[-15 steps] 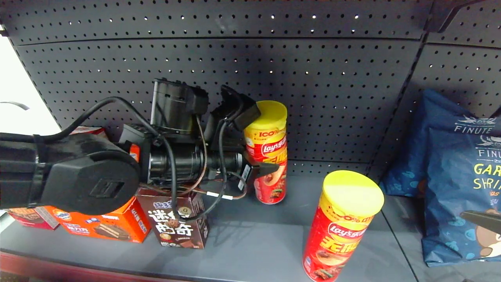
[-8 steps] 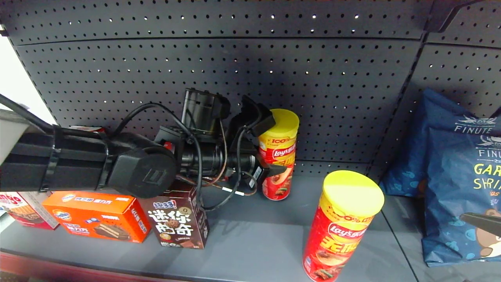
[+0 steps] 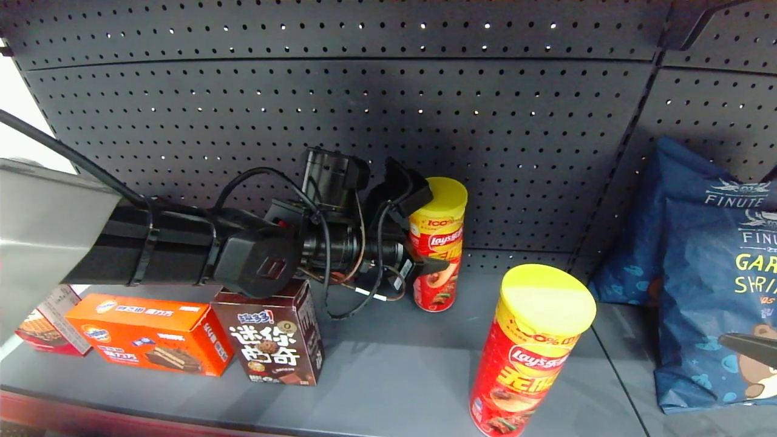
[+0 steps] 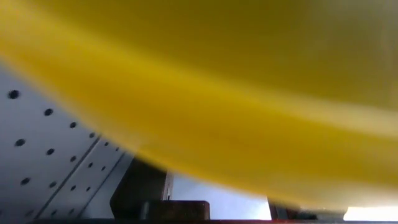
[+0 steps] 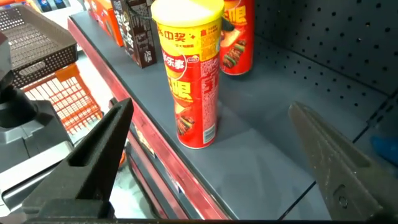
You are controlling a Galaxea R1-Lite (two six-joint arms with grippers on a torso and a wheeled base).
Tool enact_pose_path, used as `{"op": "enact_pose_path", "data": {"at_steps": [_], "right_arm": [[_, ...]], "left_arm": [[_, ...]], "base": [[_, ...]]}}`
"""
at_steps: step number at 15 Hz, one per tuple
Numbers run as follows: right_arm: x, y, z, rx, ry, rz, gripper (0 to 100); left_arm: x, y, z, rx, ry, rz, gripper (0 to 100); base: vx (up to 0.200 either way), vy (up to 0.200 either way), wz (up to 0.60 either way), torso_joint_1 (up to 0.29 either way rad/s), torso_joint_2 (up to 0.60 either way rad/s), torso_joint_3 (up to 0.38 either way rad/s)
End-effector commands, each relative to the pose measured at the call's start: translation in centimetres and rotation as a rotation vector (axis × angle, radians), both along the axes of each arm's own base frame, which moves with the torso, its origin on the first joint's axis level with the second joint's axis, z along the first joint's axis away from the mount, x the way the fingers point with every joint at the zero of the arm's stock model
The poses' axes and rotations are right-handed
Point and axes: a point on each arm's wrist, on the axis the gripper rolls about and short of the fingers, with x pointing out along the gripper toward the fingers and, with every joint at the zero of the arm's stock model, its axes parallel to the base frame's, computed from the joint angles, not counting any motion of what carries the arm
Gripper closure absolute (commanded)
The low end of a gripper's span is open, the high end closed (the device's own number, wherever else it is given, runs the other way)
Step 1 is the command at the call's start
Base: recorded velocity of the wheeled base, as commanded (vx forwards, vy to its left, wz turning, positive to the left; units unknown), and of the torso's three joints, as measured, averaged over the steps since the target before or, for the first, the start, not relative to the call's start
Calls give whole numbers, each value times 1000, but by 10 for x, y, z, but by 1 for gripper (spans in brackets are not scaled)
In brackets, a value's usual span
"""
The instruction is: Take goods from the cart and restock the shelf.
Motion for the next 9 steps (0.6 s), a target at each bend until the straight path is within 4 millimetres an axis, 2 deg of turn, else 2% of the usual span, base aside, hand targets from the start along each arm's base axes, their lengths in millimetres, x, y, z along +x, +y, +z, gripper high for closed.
{"op": "enact_pose_path", "data": {"at_steps": [1,7,9], "right_arm": [[-1,0,0,2,-4,-2,0],[0,0,-2,-2,5,-1,0],[0,0,-2,-2,5,1,0]], "left_arm": [[2,-3,-5,7,6,-5,100],[5,-3,6,42,8,-44,100],[6,-5,3,45,15,-50,100]], "base": [[0,0,0,0,0,0],[0,0,0,0,0,0],[0,0,0,0,0,0]]}}
